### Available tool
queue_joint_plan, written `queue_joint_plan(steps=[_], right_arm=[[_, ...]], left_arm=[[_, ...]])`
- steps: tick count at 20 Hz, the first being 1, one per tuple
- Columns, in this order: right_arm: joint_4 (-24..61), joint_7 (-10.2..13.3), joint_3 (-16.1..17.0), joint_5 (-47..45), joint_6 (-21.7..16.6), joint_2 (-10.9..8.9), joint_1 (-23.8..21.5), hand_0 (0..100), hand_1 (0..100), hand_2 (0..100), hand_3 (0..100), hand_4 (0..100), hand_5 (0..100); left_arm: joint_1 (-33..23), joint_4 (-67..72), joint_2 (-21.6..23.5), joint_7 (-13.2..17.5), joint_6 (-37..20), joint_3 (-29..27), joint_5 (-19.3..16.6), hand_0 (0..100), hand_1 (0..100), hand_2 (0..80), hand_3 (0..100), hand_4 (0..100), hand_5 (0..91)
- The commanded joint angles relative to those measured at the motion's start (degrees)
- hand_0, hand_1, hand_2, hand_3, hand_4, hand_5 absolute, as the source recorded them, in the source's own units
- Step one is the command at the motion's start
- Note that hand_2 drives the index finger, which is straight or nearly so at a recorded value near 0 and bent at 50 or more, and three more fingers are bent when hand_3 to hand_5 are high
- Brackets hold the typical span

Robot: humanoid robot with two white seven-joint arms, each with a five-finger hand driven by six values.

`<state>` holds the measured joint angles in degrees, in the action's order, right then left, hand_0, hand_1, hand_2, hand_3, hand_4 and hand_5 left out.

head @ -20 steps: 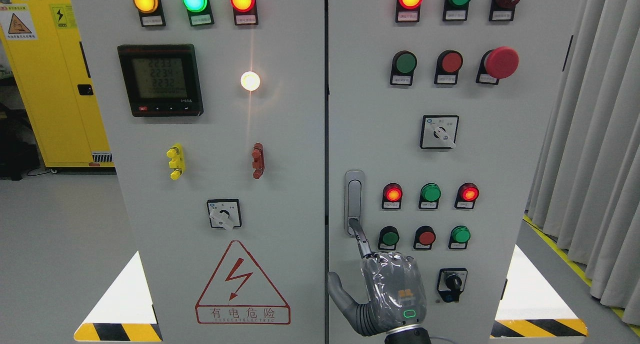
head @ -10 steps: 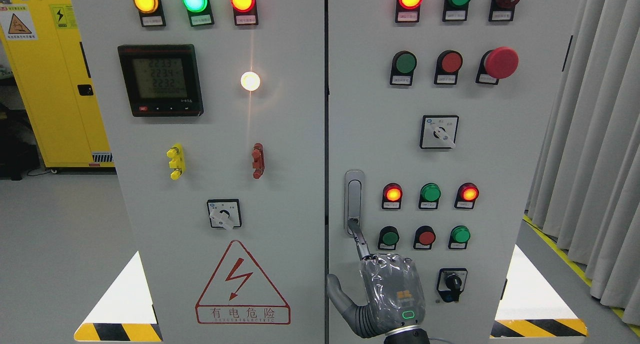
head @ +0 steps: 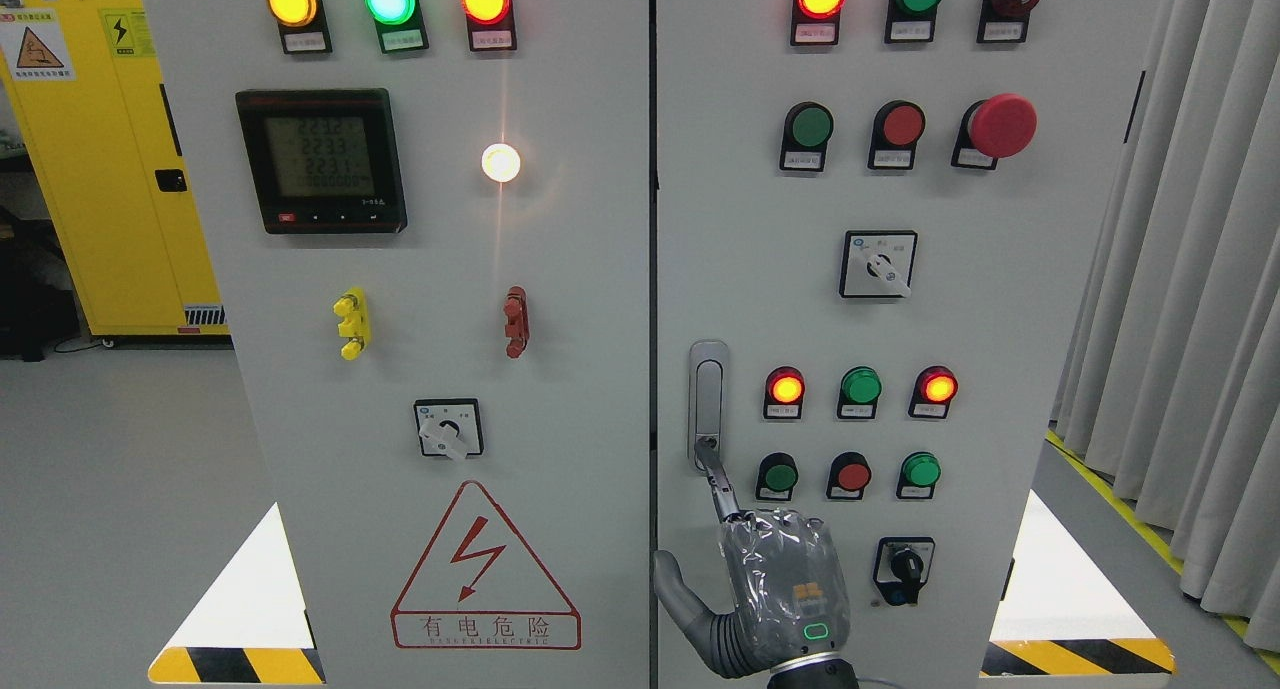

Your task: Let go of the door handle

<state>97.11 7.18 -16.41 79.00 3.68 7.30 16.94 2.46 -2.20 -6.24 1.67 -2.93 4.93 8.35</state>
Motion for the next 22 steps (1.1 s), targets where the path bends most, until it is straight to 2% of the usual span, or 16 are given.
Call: queue_joint_plan(steps=[1, 22], right_arm=[[-0.16, -0.15, 0.06, 0.01, 0.1, 0.0, 0.02, 48, 30, 0, 100, 100, 100], [-0.25, -0.85, 0.24, -0.08, 0.9, 0.0, -0.15, 47, 30, 1, 100, 100, 100]], left_arm=[[0.0, 0.0, 0.0, 0.0, 0.03, -0.01, 0.0, 12, 56, 0.0, 0, 0, 0.0], [0.0, 0.0, 0.0, 0.0, 0.03, -0.01, 0.0, 12, 56, 0.0, 0, 0, 0.0]])
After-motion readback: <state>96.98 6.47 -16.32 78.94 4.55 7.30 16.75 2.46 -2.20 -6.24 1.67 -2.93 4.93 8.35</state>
